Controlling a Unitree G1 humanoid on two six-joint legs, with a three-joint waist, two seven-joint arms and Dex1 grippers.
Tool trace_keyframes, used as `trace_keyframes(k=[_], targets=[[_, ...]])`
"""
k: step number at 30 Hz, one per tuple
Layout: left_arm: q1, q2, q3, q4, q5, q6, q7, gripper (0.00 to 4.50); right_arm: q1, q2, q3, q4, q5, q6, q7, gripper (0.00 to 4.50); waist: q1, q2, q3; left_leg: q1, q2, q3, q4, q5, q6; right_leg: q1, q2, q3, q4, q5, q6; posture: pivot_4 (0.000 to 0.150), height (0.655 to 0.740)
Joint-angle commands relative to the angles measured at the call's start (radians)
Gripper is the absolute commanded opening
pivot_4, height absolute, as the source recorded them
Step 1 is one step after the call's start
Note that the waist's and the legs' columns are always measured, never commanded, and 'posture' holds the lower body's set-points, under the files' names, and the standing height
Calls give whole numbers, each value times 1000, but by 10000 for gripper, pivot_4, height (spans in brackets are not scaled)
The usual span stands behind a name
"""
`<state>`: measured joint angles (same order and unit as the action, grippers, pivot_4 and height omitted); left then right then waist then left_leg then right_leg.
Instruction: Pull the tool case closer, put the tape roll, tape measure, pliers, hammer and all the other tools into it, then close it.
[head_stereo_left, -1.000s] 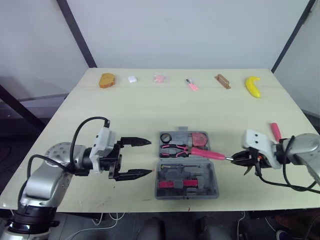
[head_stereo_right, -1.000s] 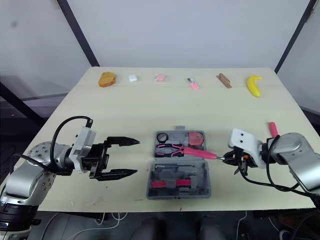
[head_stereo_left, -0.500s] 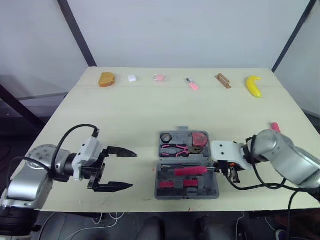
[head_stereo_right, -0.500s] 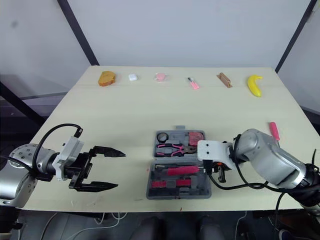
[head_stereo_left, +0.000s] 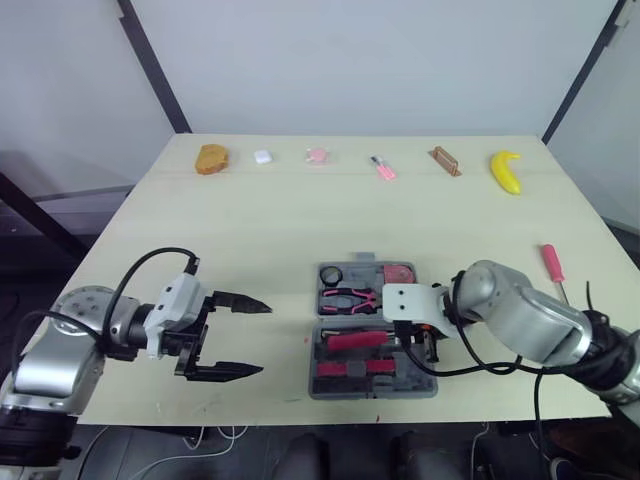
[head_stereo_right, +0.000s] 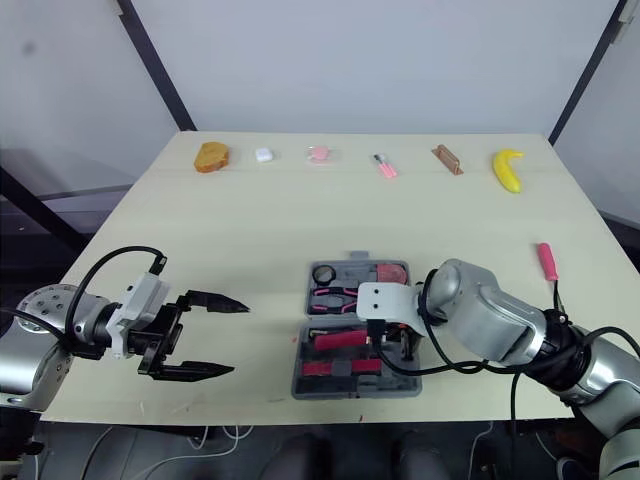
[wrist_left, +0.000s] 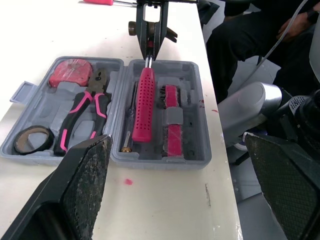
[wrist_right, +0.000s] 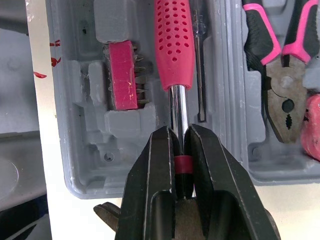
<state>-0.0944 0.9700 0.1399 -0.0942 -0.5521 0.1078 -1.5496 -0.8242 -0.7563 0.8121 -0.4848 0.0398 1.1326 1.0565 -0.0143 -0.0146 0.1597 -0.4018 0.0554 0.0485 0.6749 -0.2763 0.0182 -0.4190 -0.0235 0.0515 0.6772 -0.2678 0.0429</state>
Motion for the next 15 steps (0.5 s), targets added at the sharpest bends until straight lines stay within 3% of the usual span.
trace_keyframes(k=[1, 15], targets=[[11, 17, 8, -28, -13, -9, -45, 45000, -19, 25, 33, 7, -10, -8, -14, 1405, -1, 0, 0, 0, 0, 0, 0, 0, 0, 0, 0, 0, 0, 0, 0, 1500, 7400], [11, 26, 10, -13, -7, -17, -45, 45000, -22, 110, 52, 56, -1, -12, -47, 1405, -5, 0, 0, 0, 0, 0, 0, 0, 0, 0, 0, 0, 1, 0, 0, 1500, 7400]])
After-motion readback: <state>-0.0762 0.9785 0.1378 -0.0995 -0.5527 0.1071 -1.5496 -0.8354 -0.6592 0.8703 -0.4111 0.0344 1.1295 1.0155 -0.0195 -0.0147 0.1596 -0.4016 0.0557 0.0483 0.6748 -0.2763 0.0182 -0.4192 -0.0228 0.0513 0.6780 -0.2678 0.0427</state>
